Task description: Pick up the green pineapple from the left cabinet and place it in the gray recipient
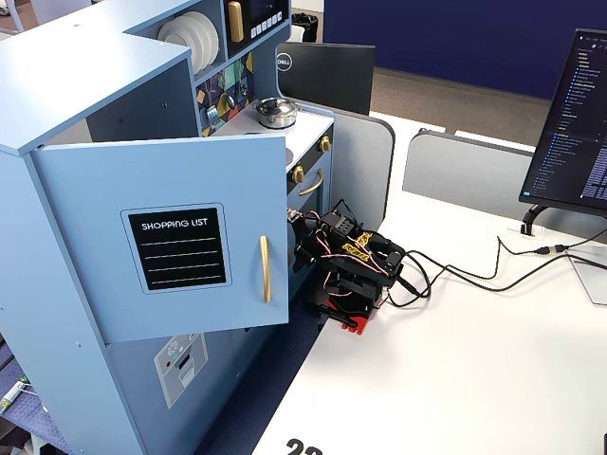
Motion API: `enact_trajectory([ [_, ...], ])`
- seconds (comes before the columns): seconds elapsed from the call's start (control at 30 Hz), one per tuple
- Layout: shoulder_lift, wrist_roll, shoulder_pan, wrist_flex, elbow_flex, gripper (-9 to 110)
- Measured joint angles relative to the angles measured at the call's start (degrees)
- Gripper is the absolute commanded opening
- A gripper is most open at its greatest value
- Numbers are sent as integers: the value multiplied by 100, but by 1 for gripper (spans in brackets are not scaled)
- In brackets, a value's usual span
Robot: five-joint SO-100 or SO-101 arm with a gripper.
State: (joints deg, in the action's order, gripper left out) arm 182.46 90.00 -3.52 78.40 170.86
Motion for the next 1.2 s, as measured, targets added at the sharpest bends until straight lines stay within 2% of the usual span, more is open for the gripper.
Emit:
enact_trajectory([
  [0.43, 0, 18, 246, 0, 0, 0],
  [0.6, -88, 9, 1336, -396, 149, 0],
  [0.73, -290, 26, 2760, -2065, -44, 2],
  [0.97, -1819, 571, 4746, -6319, -844, 16],
  [1.03, -2162, 589, 5027, -6917, -1230, 18],
  [1.2, -2883, 721, 5203, -7523, -1986, 23],
])
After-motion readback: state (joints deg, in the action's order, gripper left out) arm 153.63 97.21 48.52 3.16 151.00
